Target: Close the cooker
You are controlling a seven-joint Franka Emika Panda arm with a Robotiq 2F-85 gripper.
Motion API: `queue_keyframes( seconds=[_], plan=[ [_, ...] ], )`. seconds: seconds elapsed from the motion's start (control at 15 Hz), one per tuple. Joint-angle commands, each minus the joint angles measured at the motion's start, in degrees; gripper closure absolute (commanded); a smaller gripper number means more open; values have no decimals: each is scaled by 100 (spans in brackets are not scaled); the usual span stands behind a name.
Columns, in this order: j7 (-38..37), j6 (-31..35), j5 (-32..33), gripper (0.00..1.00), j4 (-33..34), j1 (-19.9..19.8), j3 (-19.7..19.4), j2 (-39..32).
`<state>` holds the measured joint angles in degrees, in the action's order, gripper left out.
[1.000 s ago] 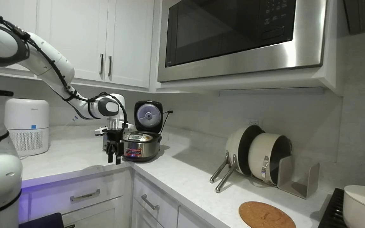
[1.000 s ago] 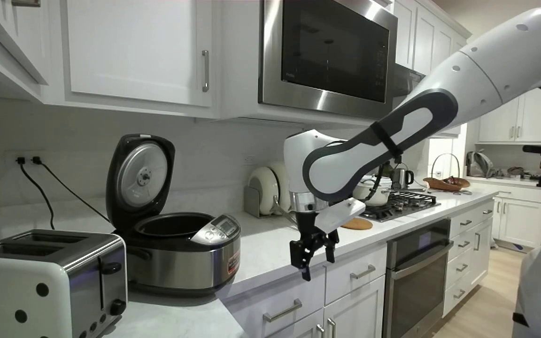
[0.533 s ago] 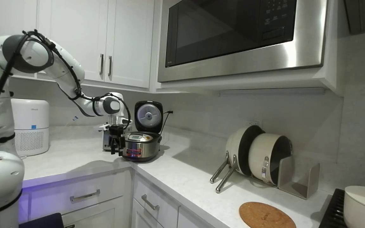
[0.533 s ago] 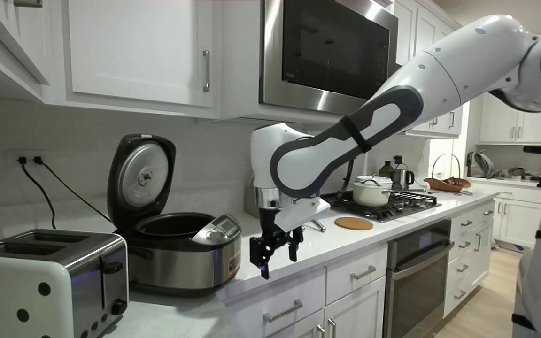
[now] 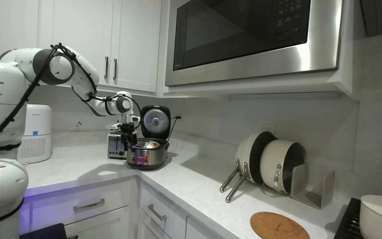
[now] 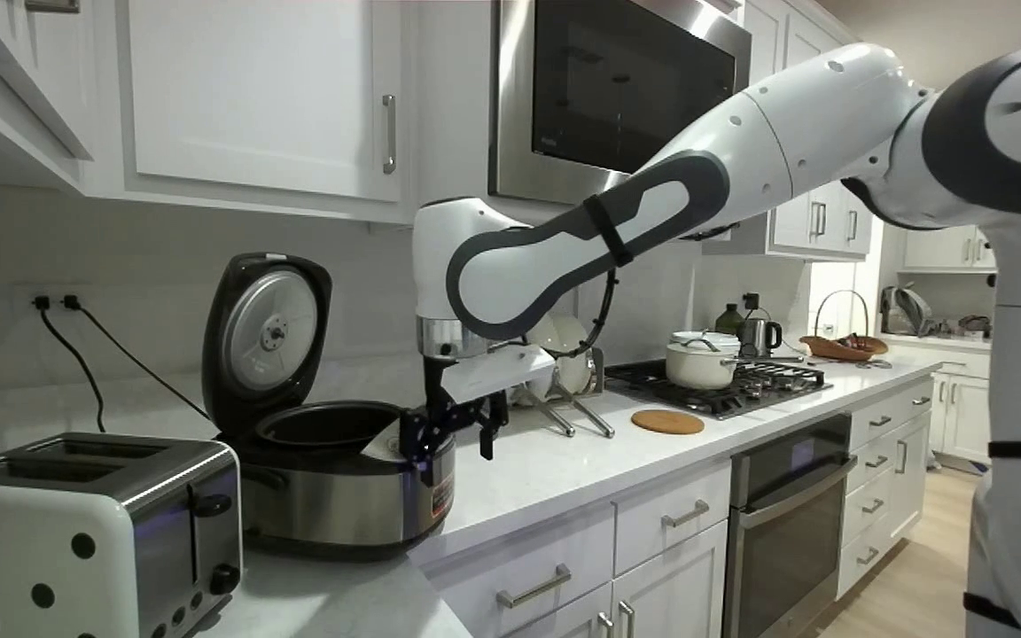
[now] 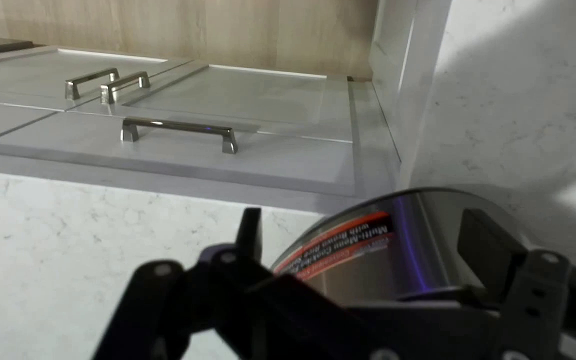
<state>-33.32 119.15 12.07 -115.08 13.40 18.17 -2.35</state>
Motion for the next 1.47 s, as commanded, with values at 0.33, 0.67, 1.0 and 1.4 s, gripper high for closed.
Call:
queue_keyframes(
  seconds=[0.33,0.67,1.0,1.4],
  plan=[
    [-881,-871,319,0,666,410,-53,163],
    [-1278,-1142,418,0,678,447,71,605],
    [-1109,-617,124,0,562,384,88,986],
    [-1034,685,-113,0,200,298,31,1444]
  ],
)
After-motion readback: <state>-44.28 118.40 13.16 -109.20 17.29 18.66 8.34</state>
